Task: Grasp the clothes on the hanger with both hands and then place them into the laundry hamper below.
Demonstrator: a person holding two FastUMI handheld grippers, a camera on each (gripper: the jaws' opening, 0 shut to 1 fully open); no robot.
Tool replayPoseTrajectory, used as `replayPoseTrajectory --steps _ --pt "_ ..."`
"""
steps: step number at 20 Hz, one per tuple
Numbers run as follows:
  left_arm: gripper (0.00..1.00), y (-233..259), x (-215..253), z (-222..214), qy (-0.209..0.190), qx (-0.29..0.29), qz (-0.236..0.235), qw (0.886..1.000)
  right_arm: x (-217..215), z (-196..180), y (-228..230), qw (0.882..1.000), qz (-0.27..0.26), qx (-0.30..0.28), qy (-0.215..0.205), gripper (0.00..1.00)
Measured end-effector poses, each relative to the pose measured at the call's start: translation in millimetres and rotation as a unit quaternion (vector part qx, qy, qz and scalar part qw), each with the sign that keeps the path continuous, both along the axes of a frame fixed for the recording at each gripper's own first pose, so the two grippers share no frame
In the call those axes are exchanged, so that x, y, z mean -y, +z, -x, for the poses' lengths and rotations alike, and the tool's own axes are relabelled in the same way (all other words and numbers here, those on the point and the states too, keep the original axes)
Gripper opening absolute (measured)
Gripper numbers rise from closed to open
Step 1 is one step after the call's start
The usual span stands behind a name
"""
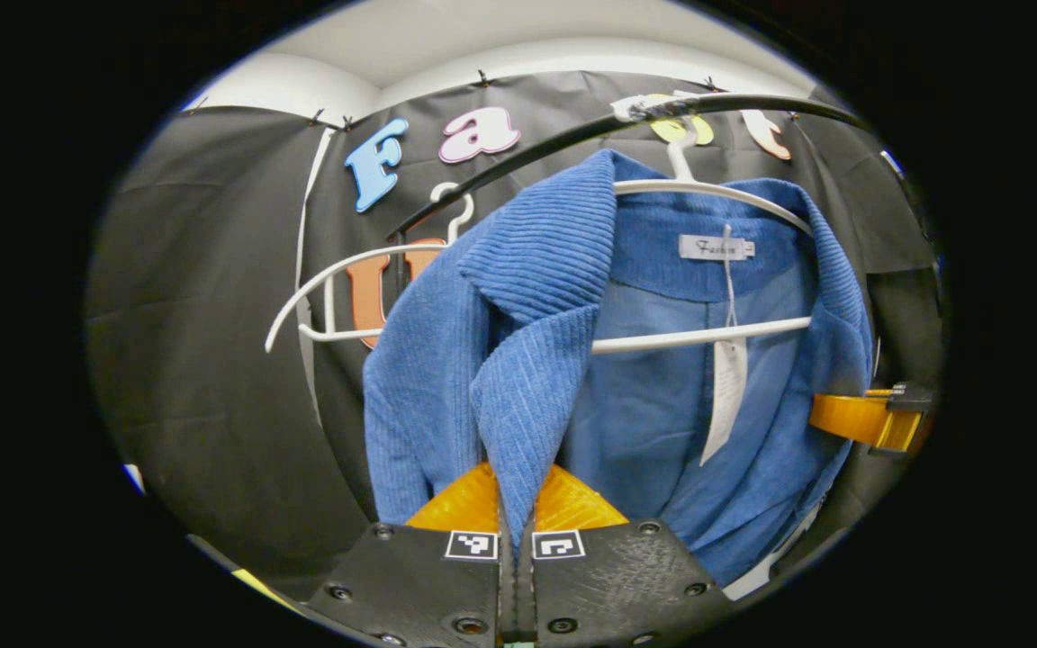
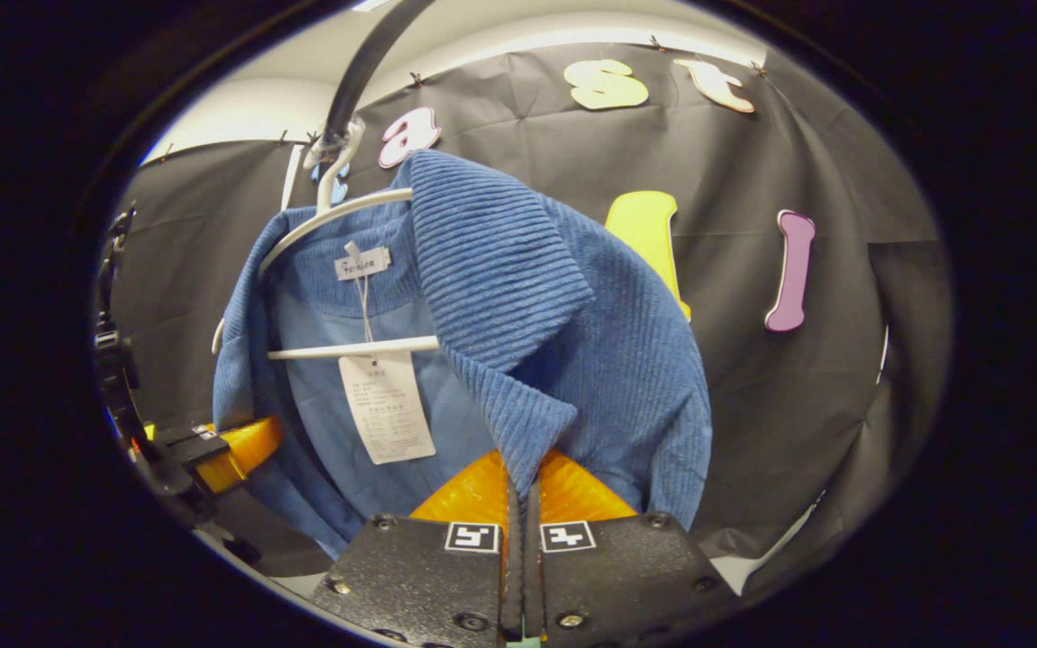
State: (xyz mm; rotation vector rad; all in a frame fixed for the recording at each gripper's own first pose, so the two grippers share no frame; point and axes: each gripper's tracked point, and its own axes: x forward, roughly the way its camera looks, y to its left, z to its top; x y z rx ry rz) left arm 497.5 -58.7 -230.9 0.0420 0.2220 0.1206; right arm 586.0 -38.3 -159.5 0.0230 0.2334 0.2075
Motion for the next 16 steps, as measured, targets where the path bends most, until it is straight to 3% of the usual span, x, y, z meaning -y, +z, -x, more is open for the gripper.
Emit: replayPoseTrajectory --steps 11,12,14,15,16 --pt "0.0 15.1 -40.2 1.1 0.031 0.001 -0.021 0.999 62.7 -10.1 21.7 0.998 0.005 0.022 -0.052 0.04" --pt "0.04 16.4 -43.9 0.3 0.033 0.001 -0.022 0.999 67.0 -11.3 26.5 0.998 0.011 0.03 -0.058 0.04" --pt "0.0 20.2 -51.1 -2.2 0.039 0.003 -0.024 0.999 74.6 -14.9 33.3 0.997 0.022 0.042 -0.069 0.04" --pt "0.04 23.5 -55.3 -2.4 0.043 0.006 -0.025 0.999 78.5 -15.2 37.0 0.996 0.024 0.048 -0.075 0.04" --pt "0.0 27.3 -60.8 -2.8 0.048 0.008 -0.025 0.999 82.6 -15.8 41.8 0.995 0.028 0.054 -0.08 0.04"
